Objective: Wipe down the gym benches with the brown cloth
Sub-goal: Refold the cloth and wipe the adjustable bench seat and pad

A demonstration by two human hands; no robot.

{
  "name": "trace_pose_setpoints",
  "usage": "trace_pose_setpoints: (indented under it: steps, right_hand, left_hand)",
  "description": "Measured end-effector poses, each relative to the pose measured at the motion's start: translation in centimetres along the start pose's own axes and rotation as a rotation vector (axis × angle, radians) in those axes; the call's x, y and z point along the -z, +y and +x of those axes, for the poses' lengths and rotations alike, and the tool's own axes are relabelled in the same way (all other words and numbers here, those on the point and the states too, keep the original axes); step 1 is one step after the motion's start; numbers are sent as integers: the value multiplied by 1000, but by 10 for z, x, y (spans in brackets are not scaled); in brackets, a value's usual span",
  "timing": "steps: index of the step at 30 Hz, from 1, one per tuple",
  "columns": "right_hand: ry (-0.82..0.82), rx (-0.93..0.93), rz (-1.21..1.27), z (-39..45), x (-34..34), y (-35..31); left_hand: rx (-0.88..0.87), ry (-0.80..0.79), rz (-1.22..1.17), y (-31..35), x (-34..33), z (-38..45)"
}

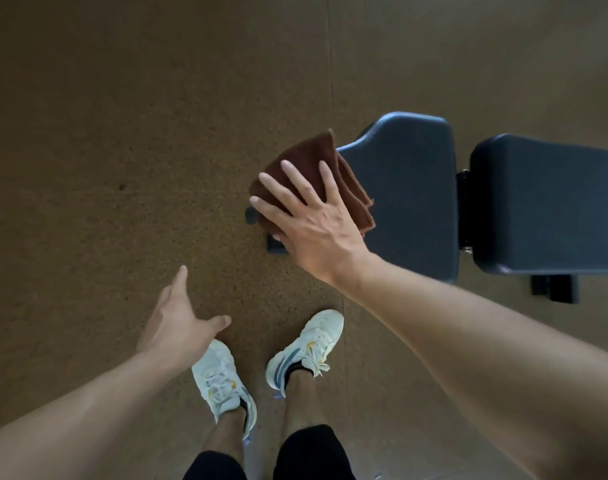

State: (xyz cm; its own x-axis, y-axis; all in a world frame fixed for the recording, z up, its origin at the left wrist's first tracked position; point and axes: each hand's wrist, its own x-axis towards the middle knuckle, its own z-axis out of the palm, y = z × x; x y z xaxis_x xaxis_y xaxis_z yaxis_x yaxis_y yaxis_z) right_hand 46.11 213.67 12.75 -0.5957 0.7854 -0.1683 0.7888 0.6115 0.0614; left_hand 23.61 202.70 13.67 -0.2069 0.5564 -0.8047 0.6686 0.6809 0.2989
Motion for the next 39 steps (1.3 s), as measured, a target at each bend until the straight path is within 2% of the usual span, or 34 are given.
trace_pose_setpoints:
  steps: [2,5,7,10,13,17,19,23,27,28,31,33,34,36,39]
  right_hand:
    - [42,-237,70,-47,-10,-4]
    - [48,-706,143,-132,-27,-7]
    - [17,-853,232,-164,-31,-4]
    - [-56,-856,361,-168,-29,8]
    - [-74,-825,369,-168,-23,14]
    - [16,-777,321,-172,-28,24]
    - [133,-859,387,-169,-30,22]
    - [391,-1250,689,-171,-22,25]
    - [584,-1718,1363,-199,-6,64]
    - [615,-1782,1450,-210,5,75]
    - [743,-1738,1488,-254,46,94]
    - [864,-1531,1358,-284,70,106]
    - [834,-1398,1207,-295,70,114]
    - [560,-1178,885,-306,50,140]
    - [-13,-972,571,-287,5,196]
  left_hand:
    - [-92,35,-17,12,2,-5]
    - [-232,40,5,41,8,-14]
    - [-308,47,10,64,8,-25]
    - [-439,52,22,90,-1,-47]
    - [-593,25,68,114,-8,-66]
    - [-731,27,98,148,-16,-75]
    - [-729,31,112,162,-21,-79]
    - [-664,26,107,188,-45,-93]
    - [-744,40,80,227,-88,-90]
    - [-742,35,65,241,-99,-89]
    - [-718,0,74,288,-133,-88]
    - [-710,-8,137,319,-151,-83]
    - [-707,-2,189,333,-158,-79]
    - [-681,31,309,360,-167,-64]
    - [-544,80,465,386,-178,-34]
